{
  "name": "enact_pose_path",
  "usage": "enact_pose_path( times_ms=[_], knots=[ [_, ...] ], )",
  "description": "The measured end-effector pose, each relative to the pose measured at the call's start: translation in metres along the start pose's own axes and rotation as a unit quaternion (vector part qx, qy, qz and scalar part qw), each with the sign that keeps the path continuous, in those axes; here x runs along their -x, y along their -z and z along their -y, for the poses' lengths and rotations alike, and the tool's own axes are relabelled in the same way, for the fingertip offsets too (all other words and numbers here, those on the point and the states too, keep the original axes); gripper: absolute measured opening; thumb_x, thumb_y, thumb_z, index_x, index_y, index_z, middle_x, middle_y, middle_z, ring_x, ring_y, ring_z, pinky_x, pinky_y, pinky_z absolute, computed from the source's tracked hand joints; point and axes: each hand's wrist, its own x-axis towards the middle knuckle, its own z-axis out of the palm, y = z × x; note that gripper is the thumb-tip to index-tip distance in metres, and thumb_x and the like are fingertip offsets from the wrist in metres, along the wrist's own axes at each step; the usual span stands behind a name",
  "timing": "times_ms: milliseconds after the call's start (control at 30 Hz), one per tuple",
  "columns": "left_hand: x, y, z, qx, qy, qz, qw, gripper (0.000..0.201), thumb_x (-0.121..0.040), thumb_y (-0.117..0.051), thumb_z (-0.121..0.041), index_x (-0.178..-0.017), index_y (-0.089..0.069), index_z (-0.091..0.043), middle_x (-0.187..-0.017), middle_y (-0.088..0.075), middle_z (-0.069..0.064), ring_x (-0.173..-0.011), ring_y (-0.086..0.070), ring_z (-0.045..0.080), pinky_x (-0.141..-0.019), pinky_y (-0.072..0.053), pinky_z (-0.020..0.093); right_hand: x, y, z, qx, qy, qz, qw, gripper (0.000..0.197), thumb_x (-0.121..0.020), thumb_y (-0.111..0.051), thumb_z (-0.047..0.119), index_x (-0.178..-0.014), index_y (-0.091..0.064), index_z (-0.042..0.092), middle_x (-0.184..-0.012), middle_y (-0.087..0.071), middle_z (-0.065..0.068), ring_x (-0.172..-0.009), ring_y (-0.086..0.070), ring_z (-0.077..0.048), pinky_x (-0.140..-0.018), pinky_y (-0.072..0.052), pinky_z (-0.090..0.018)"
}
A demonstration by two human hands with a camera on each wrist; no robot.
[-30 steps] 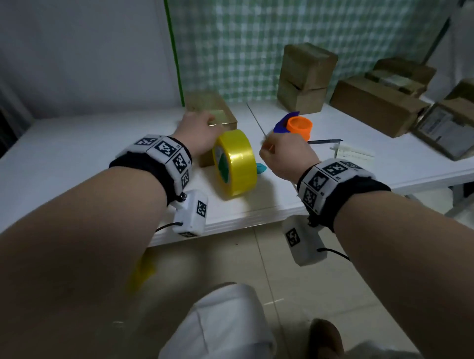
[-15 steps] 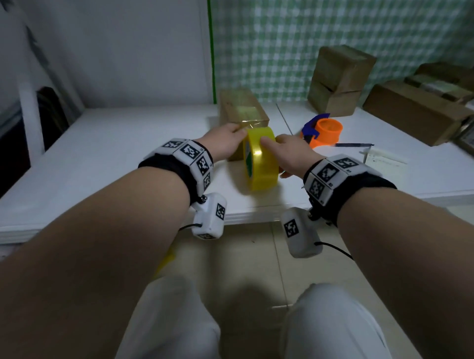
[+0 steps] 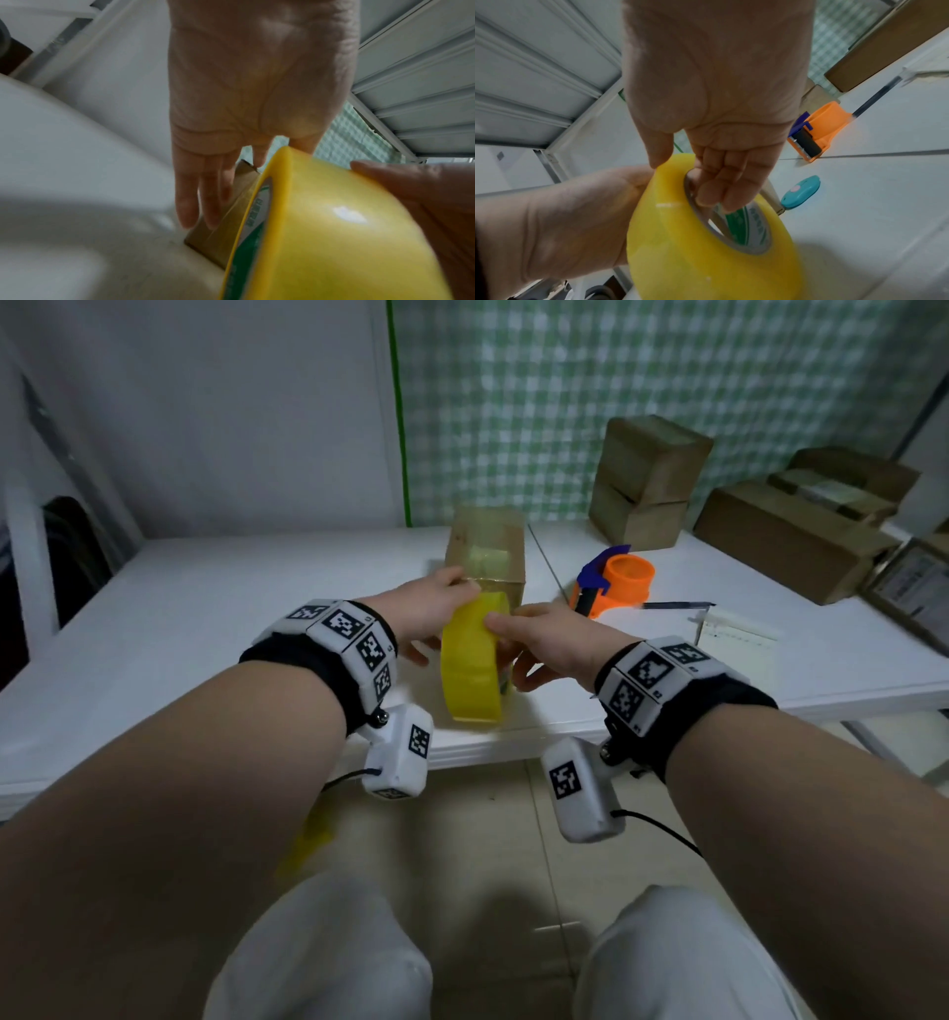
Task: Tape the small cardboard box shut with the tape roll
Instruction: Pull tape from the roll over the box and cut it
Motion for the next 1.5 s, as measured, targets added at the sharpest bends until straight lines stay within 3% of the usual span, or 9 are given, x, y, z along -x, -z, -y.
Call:
enact_pose_path(
  times_ms=[100, 267, 433, 567, 700, 833, 1000, 1367, 1500],
  knots=[
    [-0.003, 0.001, -0.003, 0.083, 0.008, 0.007, 0.996, 0.05, -0.098, -0.04, -0.041, -0.145, -0.027, -0.033, -0.12, -0.056, 0.004, -0.085, -0.061, 0.021, -0.083, -0.051, 0.041, -0.008, -0.004, 0.001, -0.009, 0.007, 0.013, 1.0, 0.026, -0.096, -0.048, 0.029, -0.075, -0.052, 0.015, -0.076, -0.058, -0.005, -0.058, -0.054, -0.02, -0.061, -0.049, -0.029],
    [-0.012, 0.011, -0.002, 0.143, 0.004, 0.036, 0.989, 0.044, -0.097, -0.048, -0.022, -0.14, -0.04, -0.026, -0.099, -0.062, 0.001, -0.088, -0.062, 0.021, -0.078, -0.052, 0.034, -0.021, -0.004, 0.001, 0.016, 0.015, 0.018, 1.0, 0.021, -0.094, -0.051, 0.027, -0.077, -0.055, 0.016, -0.076, -0.063, -0.005, -0.062, -0.057, -0.019, -0.06, -0.048, -0.027],
    [-0.015, 0.021, -0.005, 0.063, 0.005, 0.03, 0.998, 0.045, -0.092, -0.05, -0.016, -0.135, -0.046, -0.028, -0.117, -0.058, 0.007, -0.089, -0.06, 0.024, -0.084, -0.051, 0.034, -0.043, 0.007, 0.001, 0.099, 0.095, -0.165, 0.977, 0.016, -0.084, -0.059, 0.024, -0.071, -0.06, 0.016, -0.072, -0.062, -0.004, -0.071, -0.057, -0.023, -0.066, -0.049, -0.034],
    [-0.017, 0.03, -0.002, 0.015, 0.012, 0.006, 1.0, 0.05, -0.091, -0.052, -0.021, -0.139, -0.042, -0.033, -0.119, -0.056, 0.008, -0.092, -0.058, 0.025, -0.089, -0.05, 0.037, -0.061, 0.011, 0.01, 0.246, 0.157, -0.276, 0.916, 0.026, -0.087, -0.052, 0.032, -0.103, -0.069, 0.02, -0.104, -0.067, -0.001, -0.104, -0.058, -0.023, -0.087, -0.046, -0.034],
    [-0.018, 0.032, 0.003, -0.019, 0.004, -0.003, 1.0, 0.049, -0.092, -0.053, -0.025, -0.139, -0.042, -0.034, -0.128, -0.056, 0.011, -0.111, -0.057, 0.03, -0.1, -0.048, 0.042, -0.076, 0.005, 0.017, 0.354, 0.158, -0.178, 0.904, 0.042, -0.098, -0.037, 0.033, -0.135, -0.052, 0.019, -0.145, -0.048, -0.005, -0.134, -0.042, -0.025, -0.108, -0.032, -0.036],
    [-0.021, 0.035, 0.007, -0.027, 0.003, -0.011, 1.0, 0.052, -0.092, -0.053, -0.03, -0.142, -0.036, -0.034, -0.126, -0.053, 0.007, -0.104, -0.054, 0.026, -0.088, -0.049, 0.034, -0.091, 0.0, 0.009, 0.468, 0.104, -0.137, 0.867, 0.054, -0.1, -0.022, 0.039, -0.149, -0.026, 0.016, -0.16, -0.021, -0.001, -0.147, -0.018, -0.022, -0.117, -0.01, -0.048],
    [-0.024, 0.032, 0.01, -0.064, 0.02, -0.03, 0.997, 0.047, -0.092, -0.052, -0.035, -0.133, -0.046, -0.013, -0.108, -0.052, 0.007, -0.085, -0.052, 0.021, -0.069, -0.043, 0.027, -0.101, 0.003, 0.002, 0.477, 0.095, -0.149, 0.861, 0.067, -0.095, -0.026, 0.055, -0.151, -0.02, 0.018, -0.161, -0.017, 0.001, -0.149, -0.014, -0.02, -0.118, -0.005, -0.05],
    [-0.028, 0.025, 0.006, -0.162, 0.047, -0.021, 0.985, 0.042, -0.099, -0.037, -0.033, -0.128, -0.054, -0.009, -0.127, -0.056, 0.016, -0.098, -0.05, 0.027, -0.08, -0.037, 0.03, -0.104, 0.013, 0.003, 0.48, 0.104, -0.107, 0.865, 0.07, -0.094, -0.029, 0.057, -0.152, -0.018, 0.019, -0.162, -0.015, 0.001, -0.149, -0.011, -0.019, -0.118, -0.003, -0.05],
    [-0.024, 0.024, 0.002, -0.158, 0.045, -0.029, 0.986, 0.039, -0.1, -0.036, -0.03, -0.125, -0.056, -0.008, -0.128, -0.056, 0.017, -0.093, -0.048, 0.025, -0.078, -0.037, 0.031, -0.092, 0.021, -0.004, 0.3, 0.158, -0.202, 0.919, 0.05, -0.1, -0.031, 0.038, -0.143, -0.039, 0.013, -0.149, -0.043, -0.009, -0.138, -0.037, -0.025, -0.111, -0.026, -0.037]
  ],
)
